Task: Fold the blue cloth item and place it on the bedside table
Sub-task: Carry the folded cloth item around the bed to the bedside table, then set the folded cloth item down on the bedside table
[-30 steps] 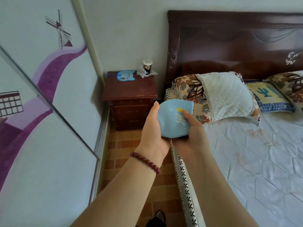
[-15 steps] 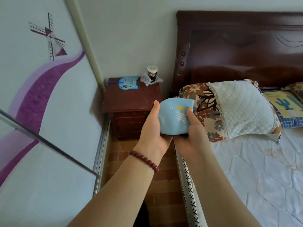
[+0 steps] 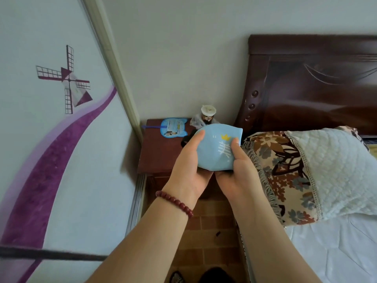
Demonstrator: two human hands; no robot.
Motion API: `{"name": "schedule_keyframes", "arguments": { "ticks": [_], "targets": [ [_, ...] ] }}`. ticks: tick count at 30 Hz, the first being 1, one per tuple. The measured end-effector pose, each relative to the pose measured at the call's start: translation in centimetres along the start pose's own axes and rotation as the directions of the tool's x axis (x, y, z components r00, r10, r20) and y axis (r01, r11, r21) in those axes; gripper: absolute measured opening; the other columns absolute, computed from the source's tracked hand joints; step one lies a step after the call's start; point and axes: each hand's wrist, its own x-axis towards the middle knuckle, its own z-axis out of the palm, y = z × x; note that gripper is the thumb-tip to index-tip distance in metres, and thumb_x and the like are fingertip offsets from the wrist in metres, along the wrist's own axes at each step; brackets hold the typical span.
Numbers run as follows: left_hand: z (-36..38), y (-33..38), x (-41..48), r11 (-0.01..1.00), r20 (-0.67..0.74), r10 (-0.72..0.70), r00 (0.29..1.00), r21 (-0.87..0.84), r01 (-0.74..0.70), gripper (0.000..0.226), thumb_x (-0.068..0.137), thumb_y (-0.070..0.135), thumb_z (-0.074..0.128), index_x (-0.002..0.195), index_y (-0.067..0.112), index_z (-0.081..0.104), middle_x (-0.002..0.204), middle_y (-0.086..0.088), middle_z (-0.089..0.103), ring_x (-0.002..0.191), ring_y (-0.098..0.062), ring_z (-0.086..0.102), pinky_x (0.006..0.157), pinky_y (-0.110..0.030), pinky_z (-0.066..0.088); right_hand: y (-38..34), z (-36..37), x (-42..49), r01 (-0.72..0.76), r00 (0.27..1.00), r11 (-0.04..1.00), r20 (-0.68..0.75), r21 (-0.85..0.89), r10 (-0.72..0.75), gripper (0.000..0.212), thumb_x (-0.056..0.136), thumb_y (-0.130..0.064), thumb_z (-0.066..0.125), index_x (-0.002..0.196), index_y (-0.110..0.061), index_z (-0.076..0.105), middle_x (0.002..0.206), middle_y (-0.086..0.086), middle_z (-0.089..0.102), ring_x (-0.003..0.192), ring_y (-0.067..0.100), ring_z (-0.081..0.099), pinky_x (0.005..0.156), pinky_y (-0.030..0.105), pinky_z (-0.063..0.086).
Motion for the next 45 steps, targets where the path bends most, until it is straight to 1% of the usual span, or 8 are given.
{"name": "schedule_keyframes", "arguments": {
  "ticks": [6, 15, 19, 28, 32, 37, 41, 45],
  "targets": [
    [0.3, 2.8, 7.5, 0.999, -0.034, -0.032, 0.999, -0.007, 0.032, 0.041, 0.086, 0.038, 0.060, 0.114, 0.008, 0.062, 0.110, -0.019, 0.070, 0.097, -0.033, 0.068, 0.081, -0.047, 0.056, -0.8, 2.8, 7.5, -0.039, 0.999, 0.998, -0.038, -0.056, 0.036, 0.024, 0.090, -0.028, 0.060, 0.101, -0.007, 0.064, 0.081, 0.009, 0.077, 0.073, 0.023, 0.074, 0.054, 0.037, 0.060],
    [2.3, 7.6, 20.6, 0.997, -0.146, 0.048, 0.988, -0.059, -0.057, 0.048, 0.082, 0.041, 0.064, 0.114, 0.006, 0.062, 0.108, -0.016, 0.071, 0.096, -0.031, 0.069, 0.072, -0.043, 0.059, -2.9, 7.3, 21.2, -0.143, 0.989, 0.975, 0.008, -0.172, 0.147, 0.045, 0.088, -0.039, 0.060, 0.119, -0.006, 0.061, 0.111, 0.013, 0.072, 0.098, 0.028, 0.070, 0.083, 0.043, 0.057],
    [2.4, 9.1, 24.4, 0.996, -0.188, 0.047, 0.981, -0.060, -0.060, 0.049, 0.081, 0.043, 0.064, 0.112, 0.005, 0.063, 0.107, -0.017, 0.072, 0.094, -0.030, 0.070, 0.071, -0.044, 0.059, -2.9, 8.5, 25.5, -0.150, 0.989, 0.957, -0.034, -0.250, 0.146, 0.043, 0.086, -0.040, 0.064, 0.113, -0.007, 0.064, 0.097, 0.009, 0.077, 0.087, 0.024, 0.073, 0.069, 0.038, 0.060],
    [0.6, 13.2, 30.4, 0.990, -0.246, 0.086, 0.965, -0.085, -0.110, 0.028, 0.083, 0.037, 0.065, 0.096, 0.013, 0.068, 0.087, -0.007, 0.076, 0.084, -0.023, 0.072, 0.070, -0.038, 0.059, -0.9, 12.4, 32.7, -0.086, 0.996, 0.949, -0.018, -0.302, 0.084, 0.023, 0.089, -0.032, 0.061, 0.086, -0.010, 0.067, 0.077, 0.003, 0.077, 0.071, 0.016, 0.074, 0.058, 0.030, 0.059],
    [-0.2, 15.7, 32.5, 0.997, -0.267, 0.071, 0.961, -0.012, -0.077, 0.044, 0.084, 0.037, 0.064, 0.116, 0.009, 0.061, 0.111, -0.013, 0.070, 0.098, -0.026, 0.068, 0.078, -0.041, 0.057, 0.3, 14.0, 35.2, -0.034, 0.999, 0.936, -0.030, -0.351, 0.026, 0.024, 0.089, -0.034, 0.061, 0.085, -0.011, 0.067, 0.077, 0.001, 0.077, 0.072, 0.015, 0.073, 0.068, 0.033, 0.061],
    [-2.2, 18.1, 34.7, 0.985, -0.329, 0.091, 0.940, 0.171, -0.035, 0.032, 0.084, 0.029, 0.066, 0.110, 0.011, 0.064, 0.114, -0.014, 0.068, 0.103, -0.030, 0.065, 0.095, -0.051, 0.046, 2.7, 15.5, 37.8, -0.027, 0.995, 0.903, -0.095, -0.429, -0.015, 0.024, 0.089, -0.039, 0.060, 0.086, -0.017, 0.067, 0.076, -0.004, 0.076, 0.072, 0.012, 0.072, 0.077, 0.038, 0.058],
    [-3.9, 19.6, 37.1, 0.961, -0.335, 0.077, 0.939, 0.276, 0.019, 0.014, 0.084, 0.025, 0.062, 0.095, 0.017, 0.065, 0.101, -0.007, 0.069, 0.095, -0.023, 0.065, 0.088, -0.043, 0.051, 4.8, 15.9, 40.2, -0.007, 0.988, 0.904, -0.144, -0.428, -0.061, 0.021, 0.091, -0.040, 0.057, 0.085, -0.024, 0.069, 0.076, -0.010, 0.076, 0.072, 0.006, 0.071, 0.074, 0.034, 0.058],
    [-5.9, 19.9, 39.8, 0.972, -0.342, 0.017, 0.940, 0.225, 0.065, 0.018, 0.083, 0.023, 0.053, 0.095, 0.014, 0.062, 0.096, -0.008, 0.065, 0.089, -0.024, 0.060, 0.069, -0.034, 0.046, 6.4, 15.8, 43.0, 0.020, 0.977, 0.899, -0.181, -0.437, -0.109, 0.019, 0.092, -0.037, 0.056, 0.085, -0.024, 0.068, 0.072, -0.012, 0.074, 0.068, 0.004, 0.069, 0.058, 0.025, 0.056]
  ]
}}
